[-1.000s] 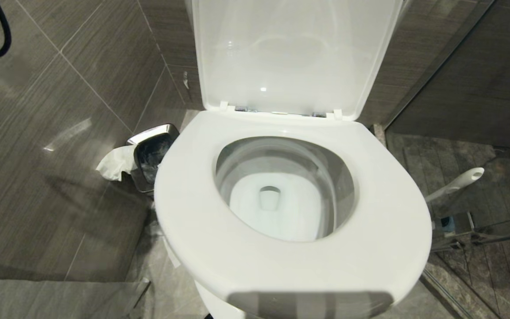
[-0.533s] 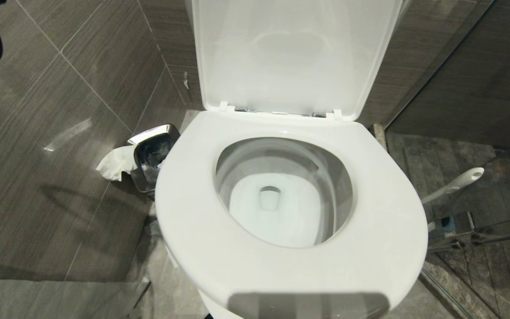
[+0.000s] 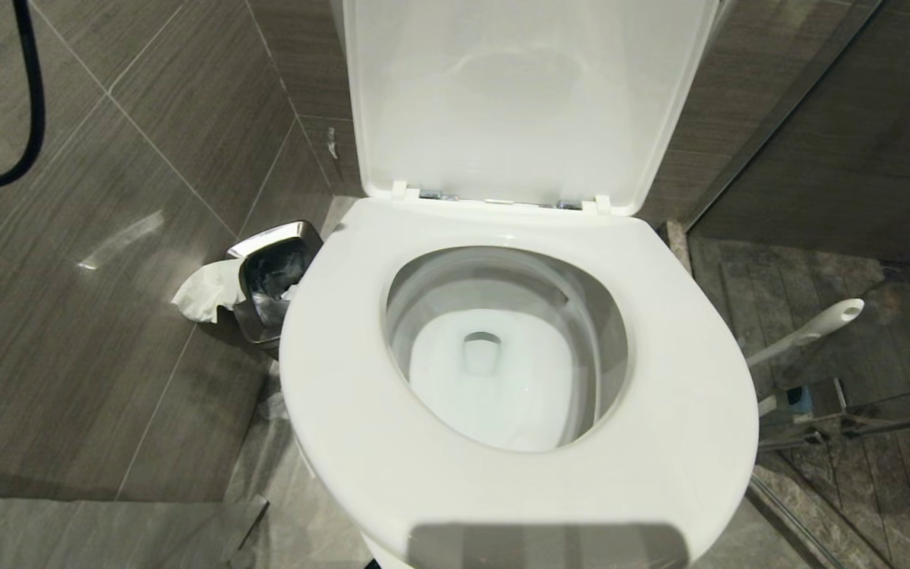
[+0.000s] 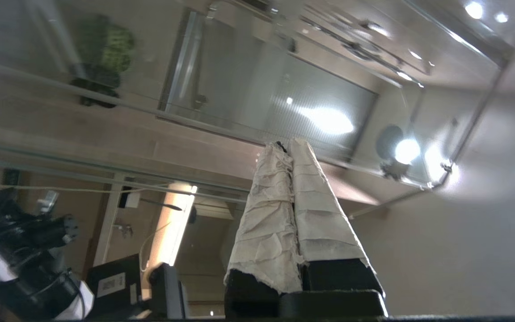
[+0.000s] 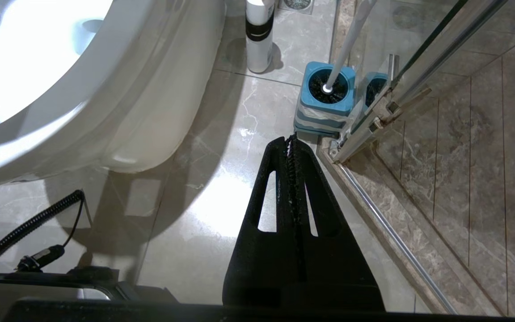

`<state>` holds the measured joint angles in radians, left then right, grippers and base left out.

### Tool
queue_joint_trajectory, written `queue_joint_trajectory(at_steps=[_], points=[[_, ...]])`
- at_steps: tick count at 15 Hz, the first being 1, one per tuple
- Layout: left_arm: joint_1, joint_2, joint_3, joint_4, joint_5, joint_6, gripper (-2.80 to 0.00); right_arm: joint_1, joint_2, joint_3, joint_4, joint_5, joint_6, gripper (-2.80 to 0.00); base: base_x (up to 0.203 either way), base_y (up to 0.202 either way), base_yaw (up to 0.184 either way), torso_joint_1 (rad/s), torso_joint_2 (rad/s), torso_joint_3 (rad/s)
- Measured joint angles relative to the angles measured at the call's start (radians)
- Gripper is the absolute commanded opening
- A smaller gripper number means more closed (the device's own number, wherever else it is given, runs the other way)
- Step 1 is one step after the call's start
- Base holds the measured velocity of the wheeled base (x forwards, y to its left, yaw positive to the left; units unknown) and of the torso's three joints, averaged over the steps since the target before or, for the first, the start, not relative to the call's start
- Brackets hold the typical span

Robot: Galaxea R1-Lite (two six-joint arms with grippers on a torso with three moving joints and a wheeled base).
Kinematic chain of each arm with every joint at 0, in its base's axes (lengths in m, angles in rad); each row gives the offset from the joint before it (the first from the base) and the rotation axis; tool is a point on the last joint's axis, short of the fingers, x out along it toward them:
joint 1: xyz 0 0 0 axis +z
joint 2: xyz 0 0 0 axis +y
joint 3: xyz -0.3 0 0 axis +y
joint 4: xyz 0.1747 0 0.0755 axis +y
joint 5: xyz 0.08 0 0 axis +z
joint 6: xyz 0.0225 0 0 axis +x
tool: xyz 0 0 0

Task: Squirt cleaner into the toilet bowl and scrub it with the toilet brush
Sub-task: Close the toilet lid

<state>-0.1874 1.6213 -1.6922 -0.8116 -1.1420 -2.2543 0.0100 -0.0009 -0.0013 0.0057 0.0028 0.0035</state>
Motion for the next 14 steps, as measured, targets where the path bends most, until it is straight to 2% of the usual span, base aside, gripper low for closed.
queue_joint_trajectory(at_steps=[1, 2, 3, 5, 6, 8, 10, 11, 12, 13, 14], points=[[-0.021, 0.000, -0.012, 0.093, 0.003, 0.090, -2.80, 0.000, 0.000, 0.000, 0.001, 0.000, 0.000, -2.80, 0.000, 0.000, 0.000, 0.000, 0.00, 0.000], [-0.040, 0.000, -0.021, 0.179, 0.006, 0.216, -2.80, 0.000, 0.000, 0.000, 0.000, 0.000, 0.000, -2.80, 0.000, 0.000, 0.000, 0.000, 0.00, 0.000], [-0.057, 0.000, -0.033, 0.283, 0.011, 0.395, -2.80, 0.000, 0.000, 0.000, 0.000, 0.000, 0.000, -2.80, 0.000, 0.000, 0.000, 0.000, 0.00, 0.000], [-0.085, 0.002, -0.059, 0.508, 0.057, 0.813, -2.80, 0.000, 0.000, 0.000, 0.000, 0.000, 0.000, -2.80, 0.000, 0.000, 0.000, 0.000, 0.00, 0.000], [-0.099, 0.004, -0.072, 0.617, 0.103, 1.036, -2.80, 0.000, 0.000, 0.000, 0.000, 0.000, 0.000, -2.80, 0.000, 0.000, 0.000, 0.000, 0.00, 0.000], [-0.117, 0.011, -0.113, 0.832, 0.231, 1.526, -2.80, 0.000, 0.000, 0.000, 0.000, 0.000, 0.000, -2.80, 0.000, 0.000, 0.000, 0.000, 0.00, 0.000], [-0.117, 0.019, -0.167, 0.964, 0.362, 1.919, -2.80, 0.000, 0.000, 0.000, 0.000, 0.000, 0.000, -2.80, 0.000, 0.000, 0.000, 0.000, 0.00, 0.000], [-0.115, 0.020, -0.180, 0.982, 0.411, 2.070, -2.80, 0.000, 0.000, 0.000, 0.000, 0.000, 0.000, -2.80, 0.000, 0.000, 0.000, 0.000, 0.00, 0.000], [-0.113, 0.023, -0.183, 0.985, 0.449, 2.181, -2.80, 0.000, 0.000, 0.000, 0.000, 0.000, 0.000, -2.80, 0.000, 0.000, 0.000, 0.000, 0.00, 0.000], [-0.109, 0.026, -0.184, 0.987, 0.479, 2.264, -2.80, 0.000, 0.000, 0.000, 0.000, 0.000, 0.000, -2.80, 0.000, 0.000, 0.000, 0.000, 0.00, 0.000], [-0.104, 0.029, -0.181, 0.989, 0.494, 2.321, -2.80, 0.000, 0.000, 0.000, 0.000, 0.000, 0.000, -2.80, 0.000, 0.000, 0.000, 0.000, 0.00, 0.000]])
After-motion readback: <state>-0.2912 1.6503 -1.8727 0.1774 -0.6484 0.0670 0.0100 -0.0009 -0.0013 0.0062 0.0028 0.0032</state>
